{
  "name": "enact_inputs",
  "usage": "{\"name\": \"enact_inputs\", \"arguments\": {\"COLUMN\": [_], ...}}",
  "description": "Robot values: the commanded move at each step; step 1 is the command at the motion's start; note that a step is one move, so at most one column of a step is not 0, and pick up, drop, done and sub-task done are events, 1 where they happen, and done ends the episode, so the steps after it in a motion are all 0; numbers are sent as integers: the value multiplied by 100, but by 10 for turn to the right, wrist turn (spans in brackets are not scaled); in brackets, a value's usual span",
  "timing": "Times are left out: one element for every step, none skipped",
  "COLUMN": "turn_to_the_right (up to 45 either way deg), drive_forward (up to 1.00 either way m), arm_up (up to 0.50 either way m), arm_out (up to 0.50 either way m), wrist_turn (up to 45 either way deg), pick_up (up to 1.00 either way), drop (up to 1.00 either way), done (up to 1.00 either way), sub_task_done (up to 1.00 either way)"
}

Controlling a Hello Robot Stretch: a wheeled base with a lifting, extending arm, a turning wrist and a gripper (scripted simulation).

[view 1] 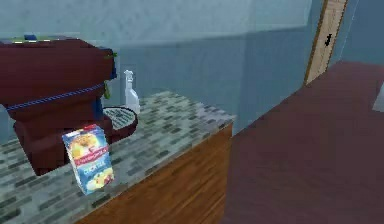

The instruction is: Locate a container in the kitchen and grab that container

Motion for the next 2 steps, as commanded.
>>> {"name": "enact_inputs", "arguments": {"turn_to_the_right": [210, 0], "drive_forward": [0, 100], "arm_up": [0, 0], "arm_out": [0, 0], "wrist_turn": [0, 0], "pick_up": [0, 0], "drop": [0, 0], "done": [0, 0], "sub_task_done": [0, 0]}}
